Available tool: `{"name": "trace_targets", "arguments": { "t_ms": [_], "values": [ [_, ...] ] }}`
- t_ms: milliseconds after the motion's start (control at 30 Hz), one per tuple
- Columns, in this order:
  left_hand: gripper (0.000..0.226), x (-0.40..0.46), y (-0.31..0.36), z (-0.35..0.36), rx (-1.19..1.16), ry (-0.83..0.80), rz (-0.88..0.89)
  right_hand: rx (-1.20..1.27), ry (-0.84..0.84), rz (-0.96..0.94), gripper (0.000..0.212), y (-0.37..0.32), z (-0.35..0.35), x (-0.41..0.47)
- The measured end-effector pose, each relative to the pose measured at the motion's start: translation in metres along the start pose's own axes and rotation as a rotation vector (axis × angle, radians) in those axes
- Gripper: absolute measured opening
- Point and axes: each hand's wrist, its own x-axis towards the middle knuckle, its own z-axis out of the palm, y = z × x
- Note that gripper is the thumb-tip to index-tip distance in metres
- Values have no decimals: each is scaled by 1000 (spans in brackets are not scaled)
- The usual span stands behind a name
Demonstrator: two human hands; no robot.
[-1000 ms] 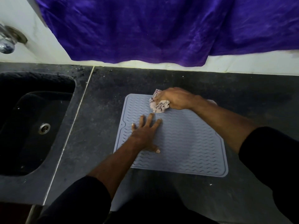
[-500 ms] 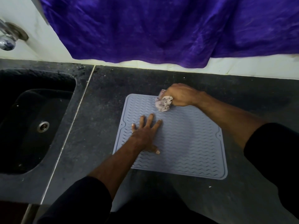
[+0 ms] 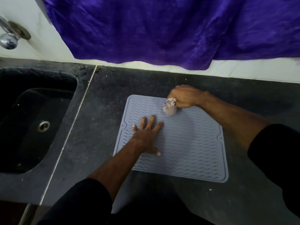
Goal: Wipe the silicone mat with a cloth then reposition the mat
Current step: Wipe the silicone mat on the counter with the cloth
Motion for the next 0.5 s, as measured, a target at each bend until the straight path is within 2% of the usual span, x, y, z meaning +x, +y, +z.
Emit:
{"name": "trace_targets", "arguments": {
  "t_ms": [33,100,167,267,400,500],
  "values": [
    [130,0,0,0,-1,0,-1,21,38,-12,9,-6,-2,4],
    [130,1,0,0,-1,-4,-4,74,63,-41,24,-18,3,14],
    [130,2,0,0,-3,-10,-6,115,-6,-43,36,-31,15,20],
    [130,2,-2,3,-4,1,-2,182,-97,13,43,-31,30,15],
    [131,3,-4,6,-8,17,2,32,-117,51,37,-6,26,0],
    [130,2,-5,7,-30,34,14,-4,-132,80,44,-1,24,-4]
  ]
}}
